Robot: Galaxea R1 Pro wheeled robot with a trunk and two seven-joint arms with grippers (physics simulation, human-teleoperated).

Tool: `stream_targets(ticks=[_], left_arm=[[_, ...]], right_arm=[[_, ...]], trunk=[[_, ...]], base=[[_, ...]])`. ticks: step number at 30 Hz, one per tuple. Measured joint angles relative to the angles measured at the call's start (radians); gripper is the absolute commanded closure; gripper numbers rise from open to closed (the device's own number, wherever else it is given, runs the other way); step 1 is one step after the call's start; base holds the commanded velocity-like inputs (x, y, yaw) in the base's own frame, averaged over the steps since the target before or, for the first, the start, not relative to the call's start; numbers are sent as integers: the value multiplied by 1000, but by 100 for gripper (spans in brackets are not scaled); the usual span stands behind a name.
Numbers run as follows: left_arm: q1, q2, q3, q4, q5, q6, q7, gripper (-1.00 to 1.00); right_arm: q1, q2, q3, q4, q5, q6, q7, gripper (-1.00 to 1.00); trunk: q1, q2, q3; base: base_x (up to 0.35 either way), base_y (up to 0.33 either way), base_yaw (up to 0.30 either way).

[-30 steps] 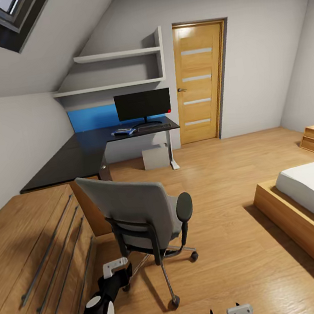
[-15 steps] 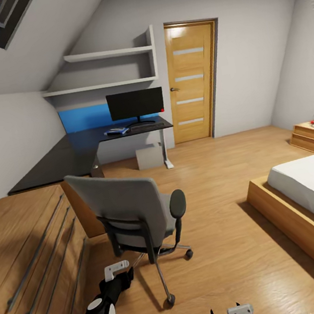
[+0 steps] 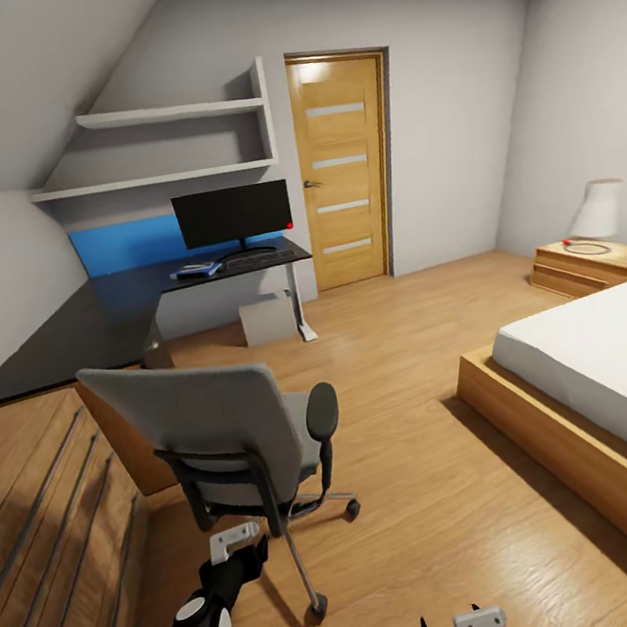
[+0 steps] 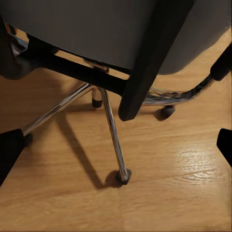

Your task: In the bedroom, organize the workspace by keeping the computer under the desk, ensuring the monitor is on the desk, placing the keyboard on the desk next to the monitor, placing the mouse on the desk next to the keyboard, moving the folder from the swivel chair onto the desk next to the mouse, stacking the notebook on top of the folder with the pen on top of the notebook, and positioning the swivel chair next to the desk.

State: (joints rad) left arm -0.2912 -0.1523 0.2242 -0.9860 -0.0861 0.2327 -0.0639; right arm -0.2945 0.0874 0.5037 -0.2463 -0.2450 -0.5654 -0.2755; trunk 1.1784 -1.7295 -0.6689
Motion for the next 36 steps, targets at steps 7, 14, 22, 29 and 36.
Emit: stream_targets(ticks=[7,14,22,29,36], left_arm=[[0,0,0,13,0,0,0,-100],[0,0,0,20,1,-4,1,-100],[0,0,0,43,1,-49,1,-100],[0,0,0,48,1,-63,1,-100],[0,0,0,49,0,-65,0,-100]], right_arm=[[0,-4,0,2,1,-46,-1,-100],[3,-12,1,13,4,-201,-31,-100],[4,-16,3,38,8,-253,-48,-100],[4,-17,3,41,6,-259,-50,-100],[4,-15,4,42,7,-260,-51,-100]], trunk=[[0,0,0],[0,0,0],[0,0,0],[0,0,0],[0,0,0]], base=[[0,0,-41],[0,0,-5],[0,0,0],[0,0,0],[0,0,0]])
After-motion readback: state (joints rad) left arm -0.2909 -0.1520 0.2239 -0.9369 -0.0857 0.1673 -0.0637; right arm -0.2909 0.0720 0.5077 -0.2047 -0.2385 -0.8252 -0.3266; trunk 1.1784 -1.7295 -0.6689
